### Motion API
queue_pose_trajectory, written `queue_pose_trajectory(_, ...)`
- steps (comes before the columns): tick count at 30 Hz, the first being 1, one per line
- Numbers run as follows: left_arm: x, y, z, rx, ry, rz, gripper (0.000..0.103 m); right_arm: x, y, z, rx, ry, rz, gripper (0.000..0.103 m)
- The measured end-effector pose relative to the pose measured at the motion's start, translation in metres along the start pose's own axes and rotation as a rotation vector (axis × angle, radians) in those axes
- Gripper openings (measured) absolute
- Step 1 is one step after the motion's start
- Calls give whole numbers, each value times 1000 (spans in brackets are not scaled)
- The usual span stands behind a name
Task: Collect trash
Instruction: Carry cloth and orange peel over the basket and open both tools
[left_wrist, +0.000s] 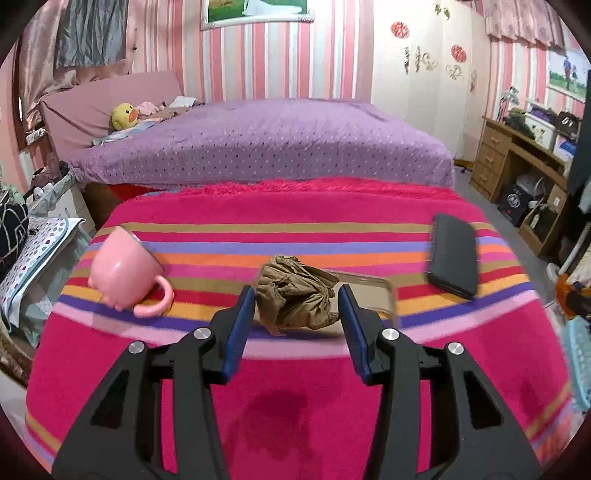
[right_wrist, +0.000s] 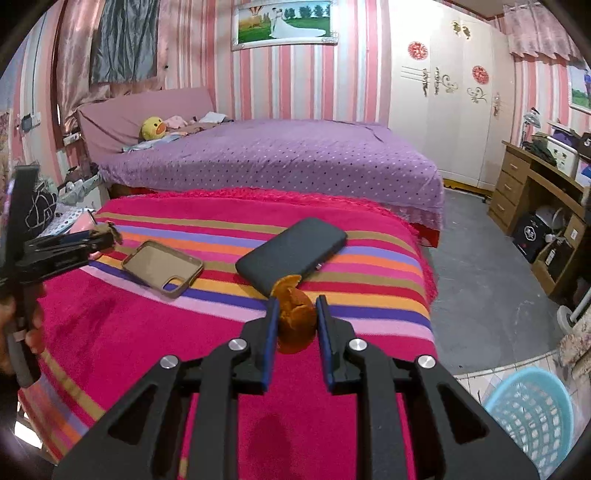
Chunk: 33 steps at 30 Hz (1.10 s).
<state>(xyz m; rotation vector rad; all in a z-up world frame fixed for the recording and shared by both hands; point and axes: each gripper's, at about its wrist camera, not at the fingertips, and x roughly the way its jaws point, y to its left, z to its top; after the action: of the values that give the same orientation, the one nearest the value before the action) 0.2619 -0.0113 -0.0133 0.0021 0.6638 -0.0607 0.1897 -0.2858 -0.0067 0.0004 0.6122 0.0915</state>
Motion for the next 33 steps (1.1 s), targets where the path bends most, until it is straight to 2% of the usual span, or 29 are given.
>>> queue_pose_trajectory(7,-57,-35,-23,0,-56,-9,46,-24,-23,-32,30,13,-18,20)
queue_pose_trajectory(12,-76,-63,-43,6,-74,-5,47,-34,-41,-47,27,13,-25,20)
queue_pose_trajectory(20,-76,-108,-71,8,-48,-19,47,-46,-68,-57,22,5,-17,20)
queue_pose_trajectory(25,-74,-147,-76,44,-44,-41,47,-60,-102,-63,23,-4,-55,20)
queue_pose_trajectory(33,-77,-243,-86,130,-35,-168,48,-89,-188,-82,113,-10,-186,20)
